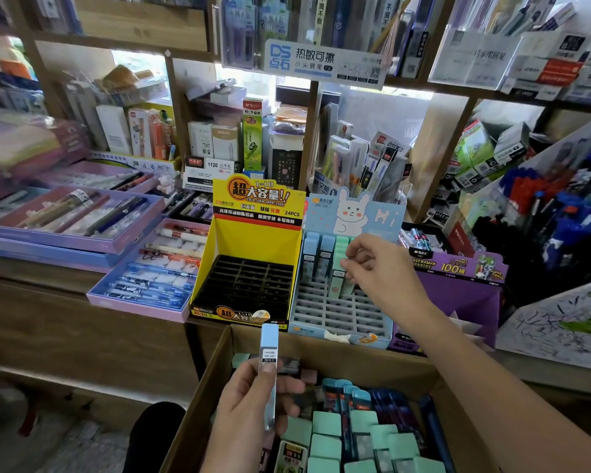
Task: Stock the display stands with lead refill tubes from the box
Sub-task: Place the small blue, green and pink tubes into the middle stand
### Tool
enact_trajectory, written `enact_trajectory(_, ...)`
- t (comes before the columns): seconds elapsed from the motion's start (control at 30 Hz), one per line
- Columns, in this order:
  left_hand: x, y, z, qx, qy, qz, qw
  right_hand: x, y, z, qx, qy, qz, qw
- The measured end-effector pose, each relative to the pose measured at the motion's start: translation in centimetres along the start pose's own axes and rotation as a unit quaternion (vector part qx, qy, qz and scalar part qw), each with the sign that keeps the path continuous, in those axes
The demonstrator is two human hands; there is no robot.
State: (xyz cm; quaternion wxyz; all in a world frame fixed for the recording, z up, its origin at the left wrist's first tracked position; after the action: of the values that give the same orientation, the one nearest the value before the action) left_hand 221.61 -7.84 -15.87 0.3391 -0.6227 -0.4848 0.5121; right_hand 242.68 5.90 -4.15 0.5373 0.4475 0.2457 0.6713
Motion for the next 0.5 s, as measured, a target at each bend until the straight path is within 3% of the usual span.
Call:
enact_trajectory(0.37,-0.1,-0.1,0.2,0.081,-0.020,-0.027,0.996,-4.3,-0.2,1.1,0.055,-0.024,-0.018,0.998)
enact_trajectory(0.5,0.4,-0.2,0.5,0.101,-0.033,-0.034,0.994,-8.8,-1.0,1.1,0.109,0.015,-0.073,0.991)
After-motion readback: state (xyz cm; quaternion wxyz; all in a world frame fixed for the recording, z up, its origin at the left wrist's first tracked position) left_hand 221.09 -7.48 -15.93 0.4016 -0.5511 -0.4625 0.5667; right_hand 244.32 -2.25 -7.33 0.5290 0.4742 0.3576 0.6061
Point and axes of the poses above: each hand's wrist, its own x-axis towards the middle knuckle, its own z-axis out of the back of the hand, y = z × x, the point moved 7 cm from there along x, towards the middle knuckle, and after that the axes turned 11 degrees about x, right-handed, at the moved point
